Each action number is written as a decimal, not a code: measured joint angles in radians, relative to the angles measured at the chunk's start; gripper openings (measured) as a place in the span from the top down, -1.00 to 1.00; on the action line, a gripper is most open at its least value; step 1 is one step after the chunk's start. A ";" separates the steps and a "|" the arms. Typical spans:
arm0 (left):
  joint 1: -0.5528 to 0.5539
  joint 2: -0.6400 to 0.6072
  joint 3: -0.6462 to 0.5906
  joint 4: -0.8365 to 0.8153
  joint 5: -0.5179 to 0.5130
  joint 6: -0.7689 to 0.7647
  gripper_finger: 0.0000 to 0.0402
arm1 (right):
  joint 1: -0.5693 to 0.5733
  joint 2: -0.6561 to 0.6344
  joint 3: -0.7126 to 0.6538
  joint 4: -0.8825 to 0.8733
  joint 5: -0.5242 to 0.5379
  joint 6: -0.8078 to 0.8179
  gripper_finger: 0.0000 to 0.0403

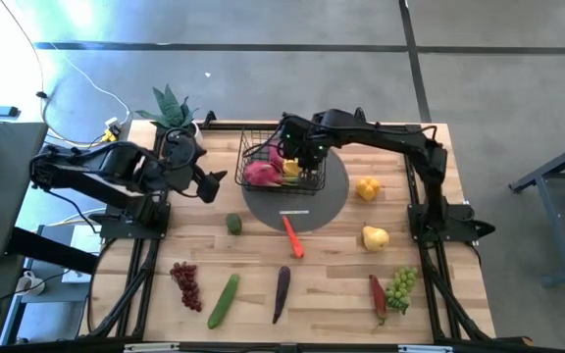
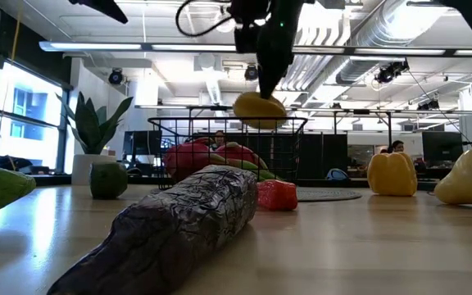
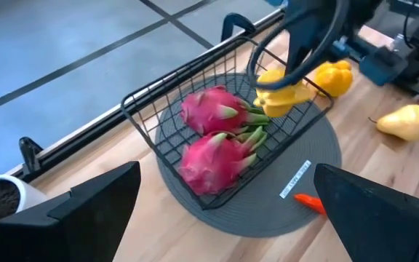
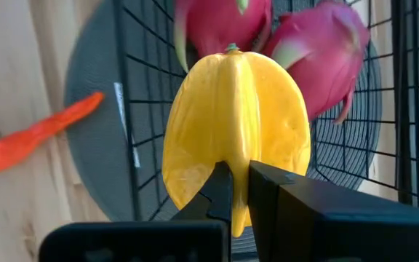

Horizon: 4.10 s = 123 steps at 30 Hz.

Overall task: Build produce basket
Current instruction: Put the yellow starfruit into the black wire basket, then put the green lime into the black wire basket

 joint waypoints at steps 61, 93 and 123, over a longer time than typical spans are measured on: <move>0.055 0.000 0.000 0.000 0.065 0.072 -0.99 | -0.078 0.183 0.218 -0.130 -0.124 0.060 0.26; 0.055 0.001 0.000 0.000 0.137 0.255 -0.99 | 0.188 0.109 0.359 -0.318 0.173 0.385 0.26; 0.055 0.001 0.000 -0.001 0.214 0.313 -0.99 | 0.349 0.048 0.359 -0.318 0.411 0.593 0.26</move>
